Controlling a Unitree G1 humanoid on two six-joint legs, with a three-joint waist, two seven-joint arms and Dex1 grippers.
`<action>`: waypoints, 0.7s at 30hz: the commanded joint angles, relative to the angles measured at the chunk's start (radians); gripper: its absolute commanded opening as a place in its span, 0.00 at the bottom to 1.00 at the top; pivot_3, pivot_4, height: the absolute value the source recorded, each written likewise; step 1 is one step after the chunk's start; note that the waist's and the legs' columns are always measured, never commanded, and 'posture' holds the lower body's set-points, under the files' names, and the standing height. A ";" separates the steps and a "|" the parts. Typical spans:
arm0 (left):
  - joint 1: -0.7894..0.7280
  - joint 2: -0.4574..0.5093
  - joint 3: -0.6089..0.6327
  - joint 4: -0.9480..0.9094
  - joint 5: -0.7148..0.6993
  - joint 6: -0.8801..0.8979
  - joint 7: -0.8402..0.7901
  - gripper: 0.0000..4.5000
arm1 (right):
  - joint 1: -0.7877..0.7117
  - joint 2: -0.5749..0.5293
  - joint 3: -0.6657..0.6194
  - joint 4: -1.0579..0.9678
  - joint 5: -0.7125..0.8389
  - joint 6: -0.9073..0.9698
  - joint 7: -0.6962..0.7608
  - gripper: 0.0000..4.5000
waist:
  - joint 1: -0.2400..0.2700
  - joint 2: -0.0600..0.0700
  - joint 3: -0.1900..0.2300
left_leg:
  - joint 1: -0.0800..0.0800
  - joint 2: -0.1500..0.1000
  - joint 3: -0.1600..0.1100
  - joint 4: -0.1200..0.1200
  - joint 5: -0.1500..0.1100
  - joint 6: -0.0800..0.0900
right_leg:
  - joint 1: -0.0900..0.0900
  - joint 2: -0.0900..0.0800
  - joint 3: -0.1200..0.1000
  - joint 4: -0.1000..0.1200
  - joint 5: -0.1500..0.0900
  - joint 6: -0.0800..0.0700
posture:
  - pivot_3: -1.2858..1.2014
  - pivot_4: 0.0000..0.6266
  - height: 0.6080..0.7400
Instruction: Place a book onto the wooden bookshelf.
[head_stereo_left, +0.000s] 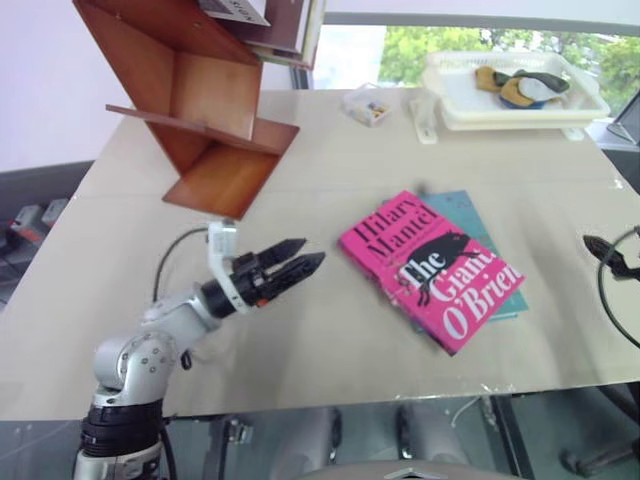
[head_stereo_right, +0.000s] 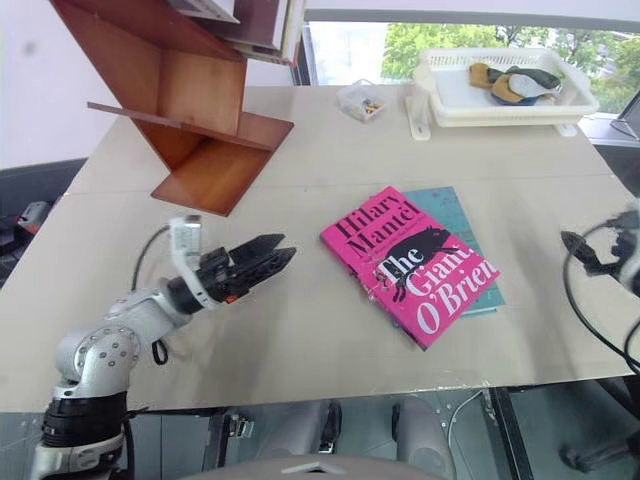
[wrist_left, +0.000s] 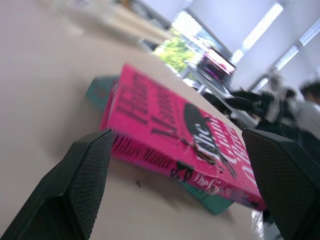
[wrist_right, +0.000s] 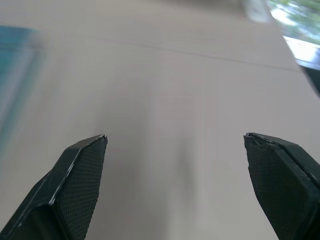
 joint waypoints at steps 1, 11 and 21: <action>0.011 -0.028 -0.014 -0.025 -0.103 0.136 0.179 0.97 | 0.081 -0.005 -0.156 -0.177 0.192 0.030 0.140 1.00 | -0.001 0.000 0.000 | 0.001 0.000 0.000 0.000 0.000 0.000 | 0.001 0.000 0.000 0.000 0.000 0.000 | 0.52 0.24 1.00; -0.033 -0.179 -0.066 0.099 -0.455 0.266 0.590 0.97 | 0.268 0.016 -0.278 -0.331 0.511 0.092 0.234 1.00 | 0.017 -0.005 0.002 | 0.012 0.000 0.000 0.000 0.000 0.000 | 0.013 -0.002 0.004 -0.002 -0.001 0.000 | 0.52 0.24 1.00; -0.147 -0.275 -0.181 0.325 -0.564 0.323 0.656 0.97 | 0.340 -0.019 -0.330 -0.355 0.550 0.086 0.223 1.00 | 0.023 -0.005 0.002 | 0.009 -0.001 -0.001 -0.002 0.000 0.000 | 0.013 -0.002 0.002 -0.008 -0.001 0.000 | 0.52 0.24 1.00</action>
